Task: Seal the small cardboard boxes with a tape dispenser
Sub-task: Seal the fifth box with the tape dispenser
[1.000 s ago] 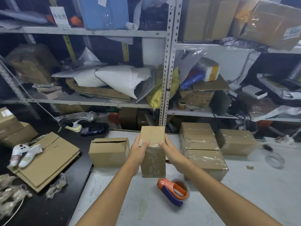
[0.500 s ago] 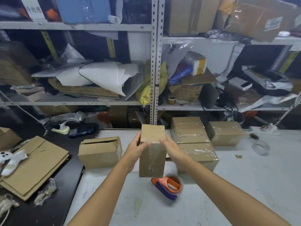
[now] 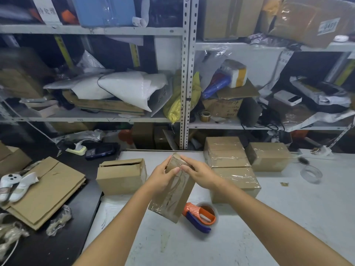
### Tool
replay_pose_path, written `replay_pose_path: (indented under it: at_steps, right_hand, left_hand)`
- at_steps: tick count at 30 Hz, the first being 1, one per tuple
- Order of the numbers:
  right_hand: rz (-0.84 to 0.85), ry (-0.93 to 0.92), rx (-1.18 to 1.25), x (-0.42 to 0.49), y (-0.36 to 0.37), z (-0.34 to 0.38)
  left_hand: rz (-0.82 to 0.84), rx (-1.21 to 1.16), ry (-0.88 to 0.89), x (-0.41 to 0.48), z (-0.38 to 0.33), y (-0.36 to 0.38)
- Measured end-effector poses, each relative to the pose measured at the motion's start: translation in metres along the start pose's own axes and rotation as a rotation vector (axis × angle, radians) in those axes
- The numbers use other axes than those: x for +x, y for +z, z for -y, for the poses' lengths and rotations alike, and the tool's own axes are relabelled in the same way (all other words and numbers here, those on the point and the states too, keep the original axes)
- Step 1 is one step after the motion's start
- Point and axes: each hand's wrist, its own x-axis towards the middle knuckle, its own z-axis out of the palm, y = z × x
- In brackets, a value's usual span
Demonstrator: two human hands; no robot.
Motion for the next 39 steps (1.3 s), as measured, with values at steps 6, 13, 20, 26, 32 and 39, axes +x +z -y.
replay_pose_path:
  at_steps: [6, 13, 20, 26, 32, 39]
  right_hand:
    - [-0.155, 0.096, 0.216, 0.002, 0.014, -0.02]
    - [-0.389, 0.303, 0.577, 0.001, 0.003, -0.032]
    - [-0.374, 0.244, 0.392, -0.008, 0.003, -0.028]
    - [-0.479, 0.203, 0.333, -0.025, -0.032, -0.025]
    - [-0.639, 0.255, 0.403, -0.065, -0.095, -0.057]
    - [-0.664, 0.335, 0.482, -0.121, -0.184, -0.137]
  left_hand:
    - [-0.103, 0.023, -0.054, 0.0, 0.007, -0.002]
    - [-0.257, -0.07, -0.193, 0.008, 0.038, -0.013]
    - [-0.249, -0.204, -0.156, 0.023, 0.022, -0.008]
    - [-0.145, -0.268, -0.094, 0.039, -0.007, 0.014]
    - [-0.037, -0.28, -0.026, 0.054, -0.052, 0.073]
    - [0.022, -0.224, 0.006, 0.074, -0.102, 0.198]
